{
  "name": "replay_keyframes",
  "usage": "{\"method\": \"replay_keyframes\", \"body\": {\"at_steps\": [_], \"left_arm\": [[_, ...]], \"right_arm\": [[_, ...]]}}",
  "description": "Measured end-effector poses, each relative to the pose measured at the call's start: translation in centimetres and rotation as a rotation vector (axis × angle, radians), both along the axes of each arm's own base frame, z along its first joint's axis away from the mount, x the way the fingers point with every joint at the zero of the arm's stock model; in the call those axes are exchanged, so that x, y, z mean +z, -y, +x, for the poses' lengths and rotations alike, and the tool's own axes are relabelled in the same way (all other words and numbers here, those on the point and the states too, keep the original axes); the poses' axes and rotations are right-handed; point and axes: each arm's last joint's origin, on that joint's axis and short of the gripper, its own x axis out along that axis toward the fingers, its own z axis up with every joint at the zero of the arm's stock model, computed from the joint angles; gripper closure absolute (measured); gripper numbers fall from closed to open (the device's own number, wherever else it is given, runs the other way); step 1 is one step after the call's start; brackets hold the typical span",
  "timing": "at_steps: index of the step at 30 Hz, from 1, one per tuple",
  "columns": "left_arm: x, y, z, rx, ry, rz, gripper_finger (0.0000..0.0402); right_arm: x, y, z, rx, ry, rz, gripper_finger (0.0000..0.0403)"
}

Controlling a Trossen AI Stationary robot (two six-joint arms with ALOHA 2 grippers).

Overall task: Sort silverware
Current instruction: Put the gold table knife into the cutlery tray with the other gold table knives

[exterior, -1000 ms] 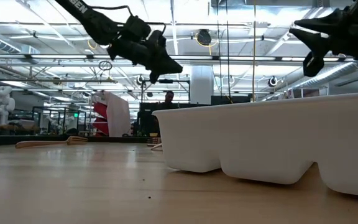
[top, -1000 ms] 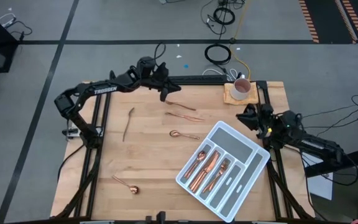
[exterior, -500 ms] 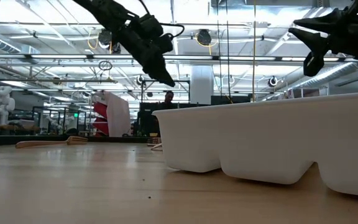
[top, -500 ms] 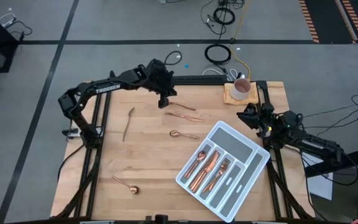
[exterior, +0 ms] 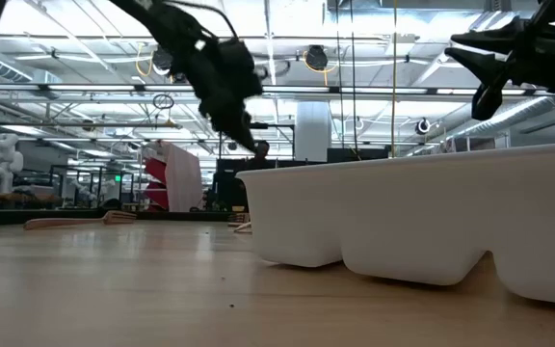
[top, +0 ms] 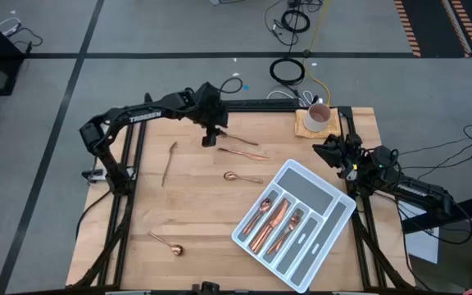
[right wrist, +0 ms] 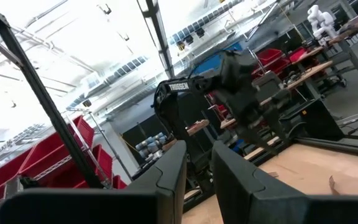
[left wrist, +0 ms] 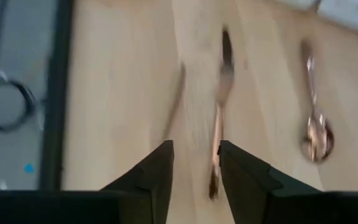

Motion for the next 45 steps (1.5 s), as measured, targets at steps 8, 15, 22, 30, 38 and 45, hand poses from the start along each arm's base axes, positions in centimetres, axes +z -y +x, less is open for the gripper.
{"method": "replay_keyframes", "body": {"at_steps": [8,15,22,30,38,45], "left_arm": [[-5.2,-1.3,0.3,0.062,-0.222,-0.055,0.0258],[-6.6,-2.1,0.6,0.102,-0.268,-0.001,0.0258],[-6.2,-3.3,0.5,0.103,-0.228,0.012,0.0258],[-7.3,-4.1,1.1,0.049,-0.274,-0.018,0.0258],[-8.7,-5.3,2.8,0.039,-0.334,-0.056,0.0259],[-10.0,-4.8,2.9,-0.007,-0.435,-0.123,0.0297]], "right_arm": [[-0.1,0.1,0.0,-0.021,-0.014,0.005,0.0337],[-0.1,0.1,0.0,-0.023,-0.015,-0.001,0.0337],[-0.2,0.1,0.1,-0.033,-0.022,-0.024,0.0337],[-0.3,0.3,0.0,-0.110,-0.031,-0.021,0.0337],[-0.4,0.4,0.1,-0.135,-0.039,0.005,0.0337],[-0.5,0.4,0.1,-0.127,-0.048,0.029,0.0337]]}}
